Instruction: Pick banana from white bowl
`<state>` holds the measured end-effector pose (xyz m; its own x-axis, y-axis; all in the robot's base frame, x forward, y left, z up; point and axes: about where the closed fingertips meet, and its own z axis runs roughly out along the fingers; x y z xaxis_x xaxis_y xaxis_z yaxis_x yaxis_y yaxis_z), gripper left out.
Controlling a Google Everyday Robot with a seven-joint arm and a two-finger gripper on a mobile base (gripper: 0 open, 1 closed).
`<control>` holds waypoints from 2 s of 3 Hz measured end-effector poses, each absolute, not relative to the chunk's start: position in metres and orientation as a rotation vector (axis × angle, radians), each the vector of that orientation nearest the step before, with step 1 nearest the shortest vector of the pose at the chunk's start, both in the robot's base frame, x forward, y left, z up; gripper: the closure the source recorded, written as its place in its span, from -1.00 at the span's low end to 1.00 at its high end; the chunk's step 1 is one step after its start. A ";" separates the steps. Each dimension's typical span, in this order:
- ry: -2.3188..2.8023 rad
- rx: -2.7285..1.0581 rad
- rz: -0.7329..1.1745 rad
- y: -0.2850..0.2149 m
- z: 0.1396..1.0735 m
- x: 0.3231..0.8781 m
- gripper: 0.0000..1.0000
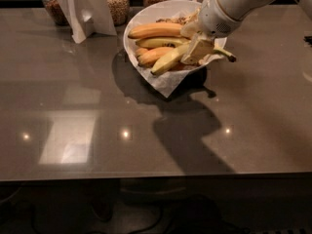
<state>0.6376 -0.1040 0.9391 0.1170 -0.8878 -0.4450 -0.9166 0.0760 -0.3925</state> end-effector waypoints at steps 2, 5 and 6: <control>1.797 -1.812 0.062 -0.114 0.912 0.651 -0.08; 1.787 -1.821 0.040 -0.114 0.928 0.645 1.00; 1.765 -1.841 0.027 -0.113 0.946 0.636 1.00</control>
Offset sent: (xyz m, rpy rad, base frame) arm 0.0157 -0.0169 -0.0299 -0.0358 0.0375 -0.0208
